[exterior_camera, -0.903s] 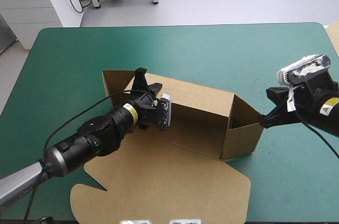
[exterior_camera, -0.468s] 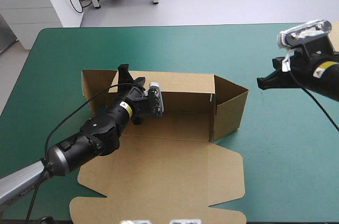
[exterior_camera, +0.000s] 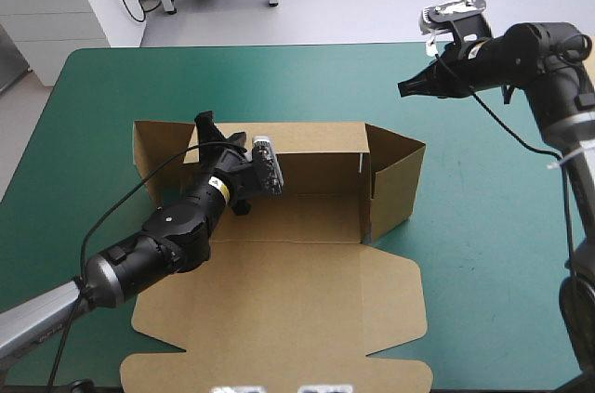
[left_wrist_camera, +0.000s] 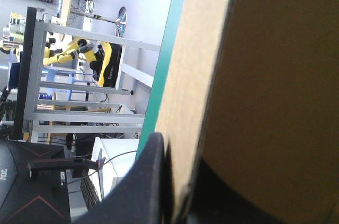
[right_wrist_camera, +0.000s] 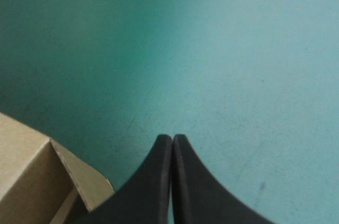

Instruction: Fold the box

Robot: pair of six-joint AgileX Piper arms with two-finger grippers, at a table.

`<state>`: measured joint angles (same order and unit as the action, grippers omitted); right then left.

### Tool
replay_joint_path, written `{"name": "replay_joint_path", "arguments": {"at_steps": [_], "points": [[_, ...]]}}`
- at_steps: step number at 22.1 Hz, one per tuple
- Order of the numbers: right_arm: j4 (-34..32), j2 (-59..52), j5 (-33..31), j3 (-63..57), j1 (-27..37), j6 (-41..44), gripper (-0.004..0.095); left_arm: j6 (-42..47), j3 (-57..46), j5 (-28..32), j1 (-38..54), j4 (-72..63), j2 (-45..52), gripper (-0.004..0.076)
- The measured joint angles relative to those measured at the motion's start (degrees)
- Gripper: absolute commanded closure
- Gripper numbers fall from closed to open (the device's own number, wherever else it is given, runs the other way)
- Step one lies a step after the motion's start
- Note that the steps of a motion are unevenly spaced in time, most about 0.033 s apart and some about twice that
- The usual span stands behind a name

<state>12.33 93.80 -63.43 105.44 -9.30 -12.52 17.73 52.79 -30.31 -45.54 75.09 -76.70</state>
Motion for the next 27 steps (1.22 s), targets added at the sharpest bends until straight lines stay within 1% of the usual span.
{"name": "replay_joint_path", "arguments": {"at_steps": [5, 11, 14, 18, 20, 23, 27], "points": [[3.0, 7.2, -2.2, 3.8, 0.0, 0.0, 0.0929, 5.5, 2.6, -2.3, 0.1, 1.6, -1.8, 0.0731], [5.0, 9.1, -1.7, 4.2, 0.0, -0.1, 0.0929, 6.1, 4.1, -3.9, 0.2, 3.3, -5.3, 0.0731], [5.3, 9.8, 0.1, 4.3, 0.0, -0.3, 0.0929, 6.1, 4.1, -4.1, 0.2, 3.3, -5.5, 0.0731], [7.1, 13.1, -0.3, 4.3, 0.0, -0.7, 0.0929, 6.1, 4.1, -4.1, 0.2, 3.5, -5.6, 0.0731], [7.8, 14.8, -1.6, 4.3, 0.0, -0.9, 0.0927, 6.1, 4.1, -4.1, 0.2, 3.6, -5.6, 0.0731], [9.5, 15.5, -6.9, 4.3, 0.0, -2.7, 0.0928, 5.9, 4.1, -4.2, 0.2, 3.7, -5.7, 0.0731], [11.8, 14.8, -7.5, 4.2, 0.0, -3.8, 0.0927, 5.9, 4.1, -4.2, 0.2, 3.9, -5.7, 0.0731]]}}
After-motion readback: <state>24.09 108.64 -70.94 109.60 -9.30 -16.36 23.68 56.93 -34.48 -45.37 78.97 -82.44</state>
